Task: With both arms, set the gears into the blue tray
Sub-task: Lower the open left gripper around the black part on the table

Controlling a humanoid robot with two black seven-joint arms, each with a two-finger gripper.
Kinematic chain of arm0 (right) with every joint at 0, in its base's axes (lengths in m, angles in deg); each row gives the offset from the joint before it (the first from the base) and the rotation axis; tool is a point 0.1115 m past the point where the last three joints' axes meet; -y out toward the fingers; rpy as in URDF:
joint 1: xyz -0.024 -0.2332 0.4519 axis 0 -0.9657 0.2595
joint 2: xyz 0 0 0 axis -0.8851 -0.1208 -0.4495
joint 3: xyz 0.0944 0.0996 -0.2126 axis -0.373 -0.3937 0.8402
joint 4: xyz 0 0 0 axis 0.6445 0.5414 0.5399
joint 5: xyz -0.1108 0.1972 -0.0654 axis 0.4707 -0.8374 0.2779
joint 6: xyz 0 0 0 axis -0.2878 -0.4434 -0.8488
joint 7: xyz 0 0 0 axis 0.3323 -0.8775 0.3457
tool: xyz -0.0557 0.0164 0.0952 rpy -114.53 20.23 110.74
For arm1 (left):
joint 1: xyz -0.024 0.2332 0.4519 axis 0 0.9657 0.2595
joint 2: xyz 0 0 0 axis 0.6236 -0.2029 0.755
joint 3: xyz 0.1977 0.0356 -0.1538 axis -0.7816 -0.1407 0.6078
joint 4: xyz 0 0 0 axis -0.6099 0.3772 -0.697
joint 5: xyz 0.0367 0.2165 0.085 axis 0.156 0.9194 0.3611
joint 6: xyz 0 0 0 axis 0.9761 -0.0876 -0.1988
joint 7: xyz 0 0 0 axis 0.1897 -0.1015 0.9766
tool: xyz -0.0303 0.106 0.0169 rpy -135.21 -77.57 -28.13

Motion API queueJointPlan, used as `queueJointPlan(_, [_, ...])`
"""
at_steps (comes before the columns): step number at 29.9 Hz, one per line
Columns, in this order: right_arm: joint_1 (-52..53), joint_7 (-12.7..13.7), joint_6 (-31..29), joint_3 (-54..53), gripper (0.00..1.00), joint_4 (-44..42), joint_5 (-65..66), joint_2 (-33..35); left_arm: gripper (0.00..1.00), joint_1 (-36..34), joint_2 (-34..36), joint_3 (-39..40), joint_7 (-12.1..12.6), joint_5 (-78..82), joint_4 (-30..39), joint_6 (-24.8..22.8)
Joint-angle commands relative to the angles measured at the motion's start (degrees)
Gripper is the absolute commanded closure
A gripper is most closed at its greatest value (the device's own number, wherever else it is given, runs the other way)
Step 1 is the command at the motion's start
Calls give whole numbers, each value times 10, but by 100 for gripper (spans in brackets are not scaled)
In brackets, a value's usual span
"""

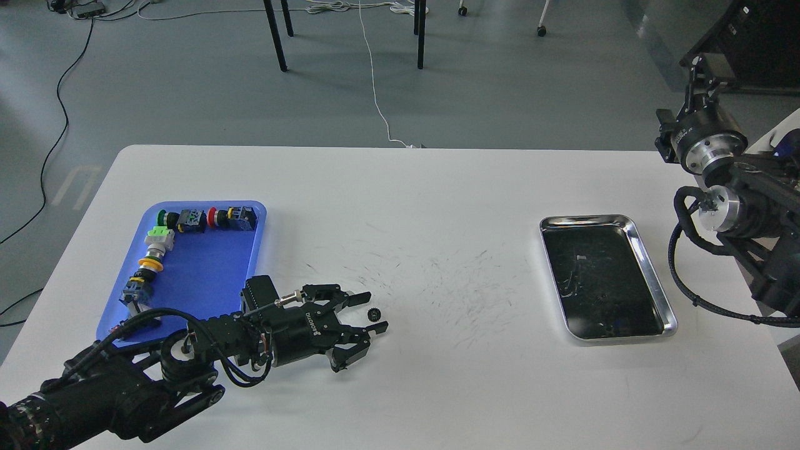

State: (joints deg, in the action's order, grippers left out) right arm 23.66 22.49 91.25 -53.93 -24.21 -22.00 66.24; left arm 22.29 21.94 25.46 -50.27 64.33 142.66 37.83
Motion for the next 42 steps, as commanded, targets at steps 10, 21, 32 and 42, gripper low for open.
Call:
queueJointPlan(10, [1, 0, 1, 0, 2, 1, 0, -1, 41, 1, -11, -1, 0, 0, -31, 18])
queueJointPlan(21, [1, 0, 2, 1, 2, 1, 8, -1, 44, 5, -19, -2, 0, 0, -53, 33])
queueJointPlan(32, [3, 0, 2, 1, 2, -1, 11, -1, 45, 0, -21, -17, 0, 0, -45, 34])
queueJointPlan(42, [4, 0, 2, 1, 2, 0, 11, -2, 62, 6, -21, -18, 0, 0, -55, 33])
